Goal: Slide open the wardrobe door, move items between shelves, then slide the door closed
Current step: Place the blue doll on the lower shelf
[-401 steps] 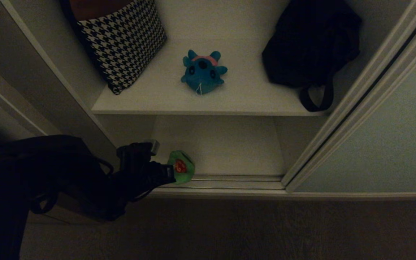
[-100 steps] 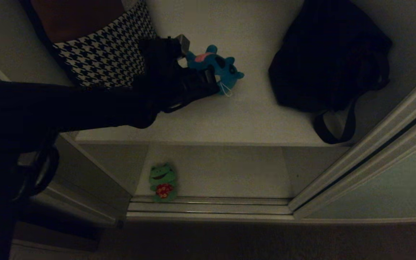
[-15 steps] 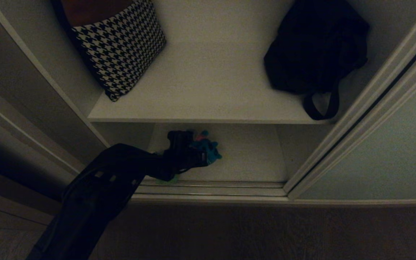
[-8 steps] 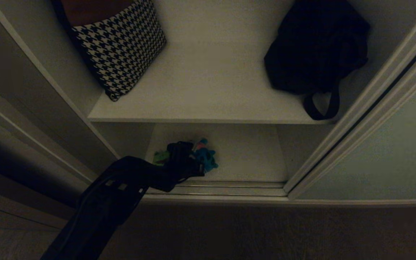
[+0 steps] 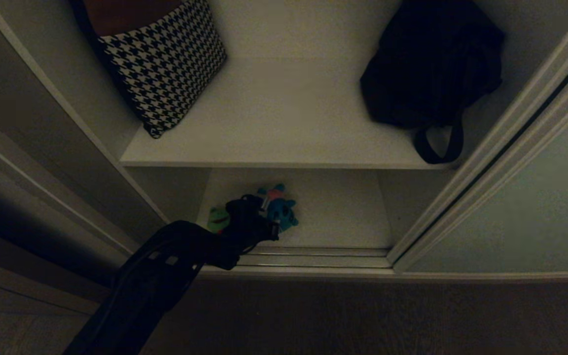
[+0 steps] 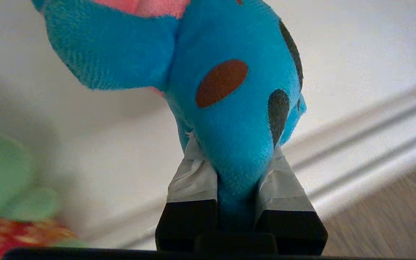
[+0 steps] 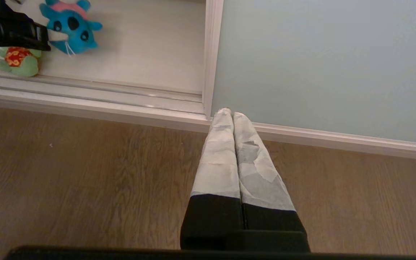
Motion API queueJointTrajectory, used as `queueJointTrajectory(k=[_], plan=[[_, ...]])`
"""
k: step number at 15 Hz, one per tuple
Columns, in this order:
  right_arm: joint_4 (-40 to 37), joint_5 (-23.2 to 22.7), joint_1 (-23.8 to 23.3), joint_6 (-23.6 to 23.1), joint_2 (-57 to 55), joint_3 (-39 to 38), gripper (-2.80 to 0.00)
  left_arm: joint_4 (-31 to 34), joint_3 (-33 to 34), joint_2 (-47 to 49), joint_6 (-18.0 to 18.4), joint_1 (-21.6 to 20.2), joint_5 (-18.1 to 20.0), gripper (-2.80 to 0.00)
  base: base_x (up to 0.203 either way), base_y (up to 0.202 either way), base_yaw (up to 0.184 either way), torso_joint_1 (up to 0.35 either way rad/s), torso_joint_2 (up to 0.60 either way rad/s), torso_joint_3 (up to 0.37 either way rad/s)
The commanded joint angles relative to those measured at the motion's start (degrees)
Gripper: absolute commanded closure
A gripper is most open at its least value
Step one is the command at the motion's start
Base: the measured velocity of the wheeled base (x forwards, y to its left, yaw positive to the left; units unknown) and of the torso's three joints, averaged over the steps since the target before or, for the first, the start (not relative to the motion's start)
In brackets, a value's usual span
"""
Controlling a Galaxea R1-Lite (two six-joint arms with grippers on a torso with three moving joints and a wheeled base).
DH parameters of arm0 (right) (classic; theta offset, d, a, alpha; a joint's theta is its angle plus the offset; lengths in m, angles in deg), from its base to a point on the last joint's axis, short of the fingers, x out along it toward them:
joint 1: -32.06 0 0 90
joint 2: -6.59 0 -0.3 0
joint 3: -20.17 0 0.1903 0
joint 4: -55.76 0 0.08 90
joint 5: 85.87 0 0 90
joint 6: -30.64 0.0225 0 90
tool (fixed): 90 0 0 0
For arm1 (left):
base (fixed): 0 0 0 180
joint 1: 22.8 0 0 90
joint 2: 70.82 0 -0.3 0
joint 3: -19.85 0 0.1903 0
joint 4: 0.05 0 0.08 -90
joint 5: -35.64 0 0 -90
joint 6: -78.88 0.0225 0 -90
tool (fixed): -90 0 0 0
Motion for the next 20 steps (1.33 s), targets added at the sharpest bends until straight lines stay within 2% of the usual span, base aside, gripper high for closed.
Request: queueJointTrajectory(k=[1, 11, 12, 20], plan=[[-0.01, -0.03, 0.08, -0.07, 0.01, -0.01, 0.00, -1.30, 0.01, 0.38, 0.03, -0.66, 0.05, 0.00, 0.000, 0.000, 0.000, 0.000, 0.00, 0.000], [-0.01, -0.03, 0.01, -0.01, 0.01, -0.01, 0.00, -5.34, -0.25, -0.76, -0.31, -1.80, 0.05, 0.00, 0.000, 0.000, 0.000, 0.000, 0.00, 0.000], [-0.01, -0.03, 0.10, 0.01, 0.01, -0.01, 0.00, -5.48, -0.34, -0.80, -0.06, -1.80, 0.05, -2.80, 0.000, 0.000, 0.000, 0.000, 0.00, 0.000], [-0.01, -0.03, 0.07, -0.07, 0.01, -0.01, 0.00, -5.52, -0.25, -1.34, -0.32, -1.72, 0.71, -2.80, 0.000, 0.000, 0.000, 0.000, 0.00, 0.000]])
